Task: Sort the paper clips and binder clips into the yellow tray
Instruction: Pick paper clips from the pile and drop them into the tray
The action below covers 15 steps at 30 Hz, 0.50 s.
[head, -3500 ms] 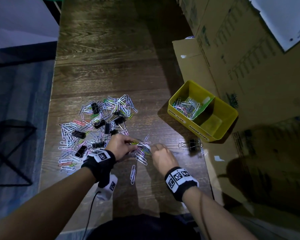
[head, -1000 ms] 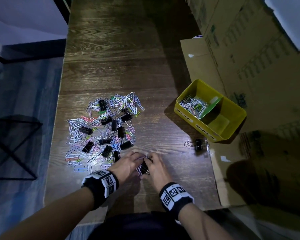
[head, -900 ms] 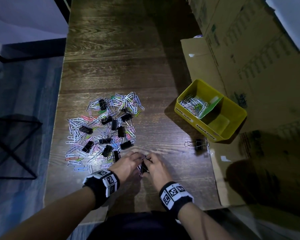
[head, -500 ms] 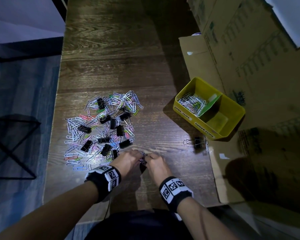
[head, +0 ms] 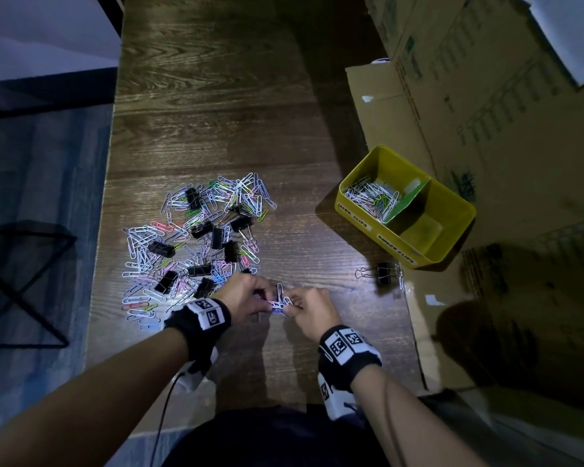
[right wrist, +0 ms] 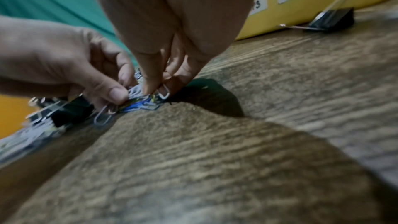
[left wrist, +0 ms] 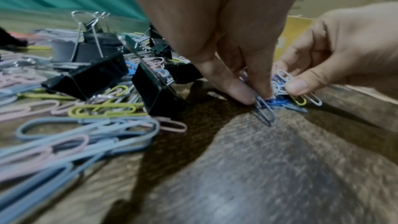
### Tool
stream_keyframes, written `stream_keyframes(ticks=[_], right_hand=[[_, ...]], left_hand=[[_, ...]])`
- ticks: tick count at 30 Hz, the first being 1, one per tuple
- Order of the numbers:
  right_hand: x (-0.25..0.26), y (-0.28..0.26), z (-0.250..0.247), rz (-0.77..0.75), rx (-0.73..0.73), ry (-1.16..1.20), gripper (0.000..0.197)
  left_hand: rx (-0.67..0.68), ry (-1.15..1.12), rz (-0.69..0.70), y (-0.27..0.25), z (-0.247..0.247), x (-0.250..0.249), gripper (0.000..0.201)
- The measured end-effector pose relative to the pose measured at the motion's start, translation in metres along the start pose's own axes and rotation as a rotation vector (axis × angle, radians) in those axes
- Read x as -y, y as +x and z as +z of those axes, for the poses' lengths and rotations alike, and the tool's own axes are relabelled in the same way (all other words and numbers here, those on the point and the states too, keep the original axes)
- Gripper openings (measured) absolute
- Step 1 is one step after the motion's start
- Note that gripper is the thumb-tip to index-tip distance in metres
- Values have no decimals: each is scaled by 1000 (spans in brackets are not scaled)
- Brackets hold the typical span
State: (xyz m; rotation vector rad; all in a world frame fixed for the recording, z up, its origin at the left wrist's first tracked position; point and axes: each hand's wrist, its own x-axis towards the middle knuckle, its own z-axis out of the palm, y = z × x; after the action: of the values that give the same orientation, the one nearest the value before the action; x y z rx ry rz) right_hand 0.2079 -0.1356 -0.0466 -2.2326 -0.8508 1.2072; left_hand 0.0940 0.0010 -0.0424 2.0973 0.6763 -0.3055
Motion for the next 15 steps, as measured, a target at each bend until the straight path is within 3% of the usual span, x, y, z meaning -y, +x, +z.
stream_keyframes(ticks=[5,11,15], right_hand=[[-1,-1,-13,-24,5,267,24],[11,-4,-40,-64,-81,531,23],[28,-10,-74,-88,-216,685,25]], left_hand=[[-15,-270,-112,4,-8,2,20],[-20,-576,-78,10,-35,-25,12],[-75,-637,-13,28,-64,-64,13]])
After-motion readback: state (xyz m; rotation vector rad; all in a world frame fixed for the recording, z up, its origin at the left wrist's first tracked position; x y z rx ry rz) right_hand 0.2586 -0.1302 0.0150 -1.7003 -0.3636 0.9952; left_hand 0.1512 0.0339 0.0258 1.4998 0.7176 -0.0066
